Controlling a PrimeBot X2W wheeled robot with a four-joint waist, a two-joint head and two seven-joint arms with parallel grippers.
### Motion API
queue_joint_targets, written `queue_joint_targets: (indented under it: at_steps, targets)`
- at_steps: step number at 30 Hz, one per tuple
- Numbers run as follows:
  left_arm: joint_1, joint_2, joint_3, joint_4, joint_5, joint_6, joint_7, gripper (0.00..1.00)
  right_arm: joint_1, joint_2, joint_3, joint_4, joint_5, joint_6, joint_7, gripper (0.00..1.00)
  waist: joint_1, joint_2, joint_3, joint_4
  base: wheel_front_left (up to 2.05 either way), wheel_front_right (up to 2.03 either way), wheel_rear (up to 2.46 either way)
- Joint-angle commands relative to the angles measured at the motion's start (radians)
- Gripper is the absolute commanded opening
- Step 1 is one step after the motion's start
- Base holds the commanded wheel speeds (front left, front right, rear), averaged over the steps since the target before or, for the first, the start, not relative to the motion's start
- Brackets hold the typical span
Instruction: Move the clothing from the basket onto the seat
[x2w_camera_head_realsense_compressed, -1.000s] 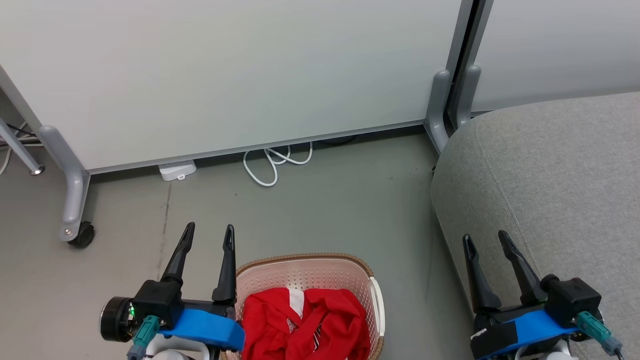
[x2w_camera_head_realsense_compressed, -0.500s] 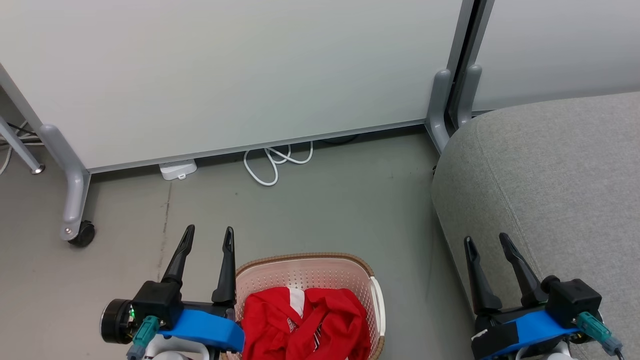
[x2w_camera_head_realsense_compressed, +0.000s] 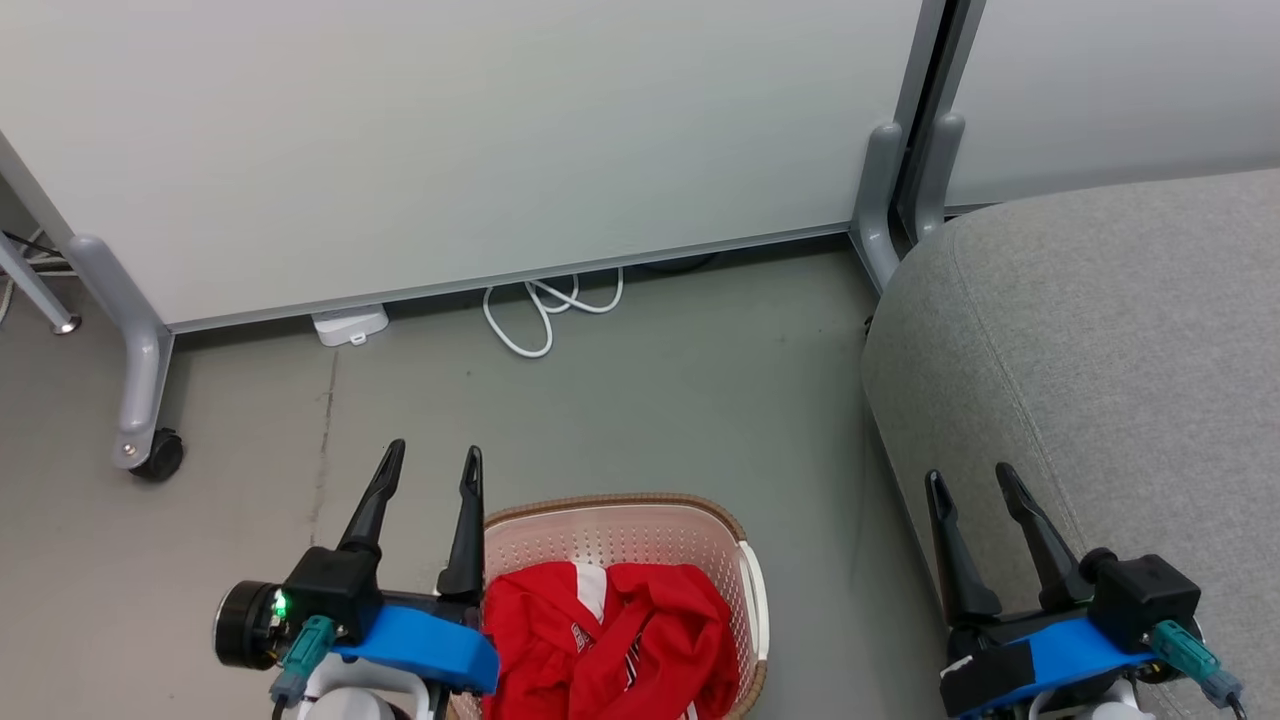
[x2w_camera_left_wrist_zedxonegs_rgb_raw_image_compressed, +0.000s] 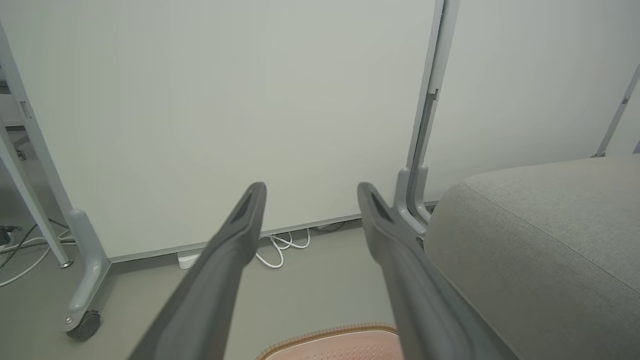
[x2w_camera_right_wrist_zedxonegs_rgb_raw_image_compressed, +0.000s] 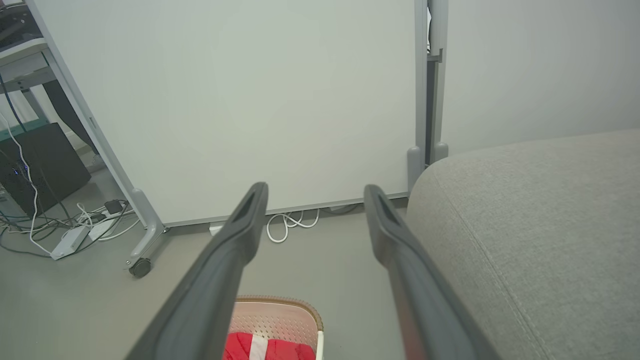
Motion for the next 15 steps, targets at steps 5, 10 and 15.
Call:
queue_joint_targets:
  at_steps: [5, 10, 15]
  targets:
    - [-0.074, 0.002, -0.032, 0.054, 0.031, -0.019, -0.003, 1.0, -0.039, -0.006, 0.009, -0.006, -0.006, 0.0, -0.005, 1.0, 0.0, -0.0001, 0.054, -0.02, 0.0, 0.0, 0.0]
    - [-0.139, 0.009, -0.052, 0.108, 0.049, -0.028, -0.003, 1.0, -0.067, -0.006, 0.021, -0.013, -0.003, 0.0, -0.005, 1.0, 0.0, -0.0001, 0.115, -0.044, 0.0, 0.0, 0.0]
    - [-0.231, 0.039, -0.107, 0.196, 0.056, -0.032, -0.003, 1.0, -0.117, -0.006, 0.037, -0.024, 0.008, 0.0, -0.005, 1.0, 0.0, -0.0001, 0.208, -0.087, 0.0, 0.0, 0.0]
